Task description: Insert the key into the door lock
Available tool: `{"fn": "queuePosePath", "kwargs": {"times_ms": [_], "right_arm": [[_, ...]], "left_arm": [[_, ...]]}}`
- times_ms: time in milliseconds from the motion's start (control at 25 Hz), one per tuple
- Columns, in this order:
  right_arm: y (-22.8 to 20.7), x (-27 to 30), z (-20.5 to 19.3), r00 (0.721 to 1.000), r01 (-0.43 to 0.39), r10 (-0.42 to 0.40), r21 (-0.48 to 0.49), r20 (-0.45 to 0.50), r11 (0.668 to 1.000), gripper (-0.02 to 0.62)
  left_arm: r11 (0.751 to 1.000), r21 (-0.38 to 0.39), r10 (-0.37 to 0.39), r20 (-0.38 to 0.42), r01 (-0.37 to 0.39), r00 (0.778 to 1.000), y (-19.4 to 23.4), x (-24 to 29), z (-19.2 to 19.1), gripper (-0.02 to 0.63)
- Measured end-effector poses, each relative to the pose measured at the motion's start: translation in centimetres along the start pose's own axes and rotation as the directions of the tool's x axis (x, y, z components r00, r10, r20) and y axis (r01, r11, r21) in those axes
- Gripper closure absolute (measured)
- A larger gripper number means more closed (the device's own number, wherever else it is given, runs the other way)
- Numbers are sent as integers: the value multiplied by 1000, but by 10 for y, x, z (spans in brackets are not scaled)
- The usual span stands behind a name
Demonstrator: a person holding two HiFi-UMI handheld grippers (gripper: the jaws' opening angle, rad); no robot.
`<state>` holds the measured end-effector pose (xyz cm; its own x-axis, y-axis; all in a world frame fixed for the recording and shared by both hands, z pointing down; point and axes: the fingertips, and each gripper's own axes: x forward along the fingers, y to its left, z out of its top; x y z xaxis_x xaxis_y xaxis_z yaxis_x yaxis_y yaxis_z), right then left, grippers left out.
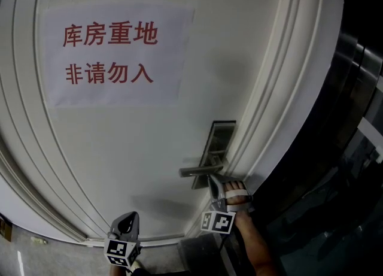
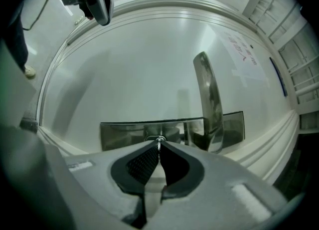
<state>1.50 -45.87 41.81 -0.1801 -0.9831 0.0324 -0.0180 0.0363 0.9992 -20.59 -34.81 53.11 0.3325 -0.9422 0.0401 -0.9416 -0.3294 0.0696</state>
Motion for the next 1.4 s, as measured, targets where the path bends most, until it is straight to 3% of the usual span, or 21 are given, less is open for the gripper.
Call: {"fn": "queuePosePath", "kwargs": {"times_ms": [320, 400, 480, 560, 920, 1120, 1400], "right_arm": [[3, 0, 0, 1000, -7, 7, 18, -10, 1000, 574], [6, 0, 1, 1000, -31, 31, 66, 5, 997, 423], [6, -2, 3, 999, -36, 33, 105, 29, 994, 322], [3, -4, 5, 999, -20, 16, 113, 42, 993, 311], [-2, -20, 8, 999, -9, 3, 118, 48, 993, 310], [-3, -42, 14, 994, 0, -16, 150, 105, 989, 314], [-8, -74, 12, 986, 40, -78, 244, 145, 969, 483]], "left_arm": [[1000, -2, 7, 0, -7, 1000, -4, -5, 1, 604], [1000, -1, 12, -1, -12, 1000, -3, -8, 2, 604], [1000, 2, 16, -2, -16, 1000, -3, -10, 2, 604], [1000, 4, 22, -1, -22, 1000, -3, -13, 3, 604], [999, 21, 24, 12, -24, 1000, -11, -23, 10, 604], [999, 34, 9, 18, -9, 1000, -20, -25, 14, 604], [999, 49, -13, 19, 12, 1000, -33, -28, 18, 604]]}}
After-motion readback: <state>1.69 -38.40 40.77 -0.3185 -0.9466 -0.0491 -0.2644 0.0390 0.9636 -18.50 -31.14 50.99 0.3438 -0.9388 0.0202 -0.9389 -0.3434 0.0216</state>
